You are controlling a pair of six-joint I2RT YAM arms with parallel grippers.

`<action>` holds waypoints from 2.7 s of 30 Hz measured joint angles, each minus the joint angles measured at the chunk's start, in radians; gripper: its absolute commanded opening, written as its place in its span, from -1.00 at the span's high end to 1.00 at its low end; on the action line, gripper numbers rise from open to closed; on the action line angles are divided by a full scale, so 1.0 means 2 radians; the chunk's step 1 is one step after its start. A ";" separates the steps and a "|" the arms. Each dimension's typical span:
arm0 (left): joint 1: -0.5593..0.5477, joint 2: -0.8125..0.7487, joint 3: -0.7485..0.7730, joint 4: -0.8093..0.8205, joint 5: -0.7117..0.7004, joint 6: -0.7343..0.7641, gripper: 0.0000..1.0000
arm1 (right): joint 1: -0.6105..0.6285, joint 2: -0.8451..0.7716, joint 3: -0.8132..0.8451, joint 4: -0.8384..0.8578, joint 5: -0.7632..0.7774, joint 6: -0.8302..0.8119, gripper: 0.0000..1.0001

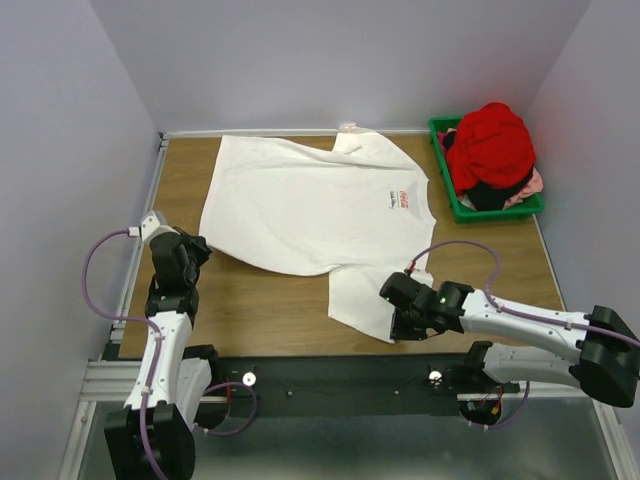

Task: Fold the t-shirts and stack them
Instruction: Fold the tshirt

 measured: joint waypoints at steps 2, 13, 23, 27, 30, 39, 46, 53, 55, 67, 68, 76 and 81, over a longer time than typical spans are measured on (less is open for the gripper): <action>0.000 -0.021 0.005 -0.014 -0.005 -0.001 1.00 | 0.014 -0.009 0.012 -0.018 0.000 0.004 0.99; 0.000 -0.113 0.031 -0.096 -0.032 -0.020 1.00 | 0.120 -0.011 0.054 -0.087 0.005 0.061 0.99; 0.000 -0.148 0.048 -0.126 -0.038 -0.028 1.00 | 0.162 -0.003 0.117 -0.134 0.044 0.090 0.99; 0.000 -0.125 0.048 -0.119 -0.034 -0.023 1.00 | 0.161 -0.005 0.131 -0.144 0.087 0.089 0.99; 0.000 -0.101 0.045 -0.101 -0.026 -0.019 1.00 | 0.151 0.004 0.157 -0.149 0.123 0.073 0.99; 0.000 -0.031 0.025 -0.039 -0.005 -0.012 1.00 | -0.015 0.029 0.203 -0.071 0.188 -0.085 0.99; 0.001 0.020 0.024 0.019 0.008 -0.013 1.00 | -0.097 0.114 0.260 0.015 0.188 -0.212 0.99; 0.007 0.081 0.025 0.066 0.016 -0.013 1.00 | -0.161 0.180 0.321 0.062 0.178 -0.292 0.99; 0.010 0.095 0.030 0.075 0.017 -0.013 1.00 | -0.175 0.199 0.341 0.075 0.175 -0.308 0.99; 0.024 0.146 0.060 0.126 0.020 -0.024 1.00 | -0.229 0.277 0.419 0.102 0.155 -0.369 0.99; 0.025 0.152 0.064 0.130 0.020 -0.025 1.00 | -0.233 0.283 0.427 0.103 0.153 -0.373 0.99; 0.033 0.196 0.081 0.151 0.028 -0.032 1.00 | -0.251 0.316 0.469 0.109 0.145 -0.394 0.99; 0.040 0.211 0.081 0.160 0.033 -0.034 1.00 | -0.257 0.335 0.478 0.113 0.145 -0.405 0.99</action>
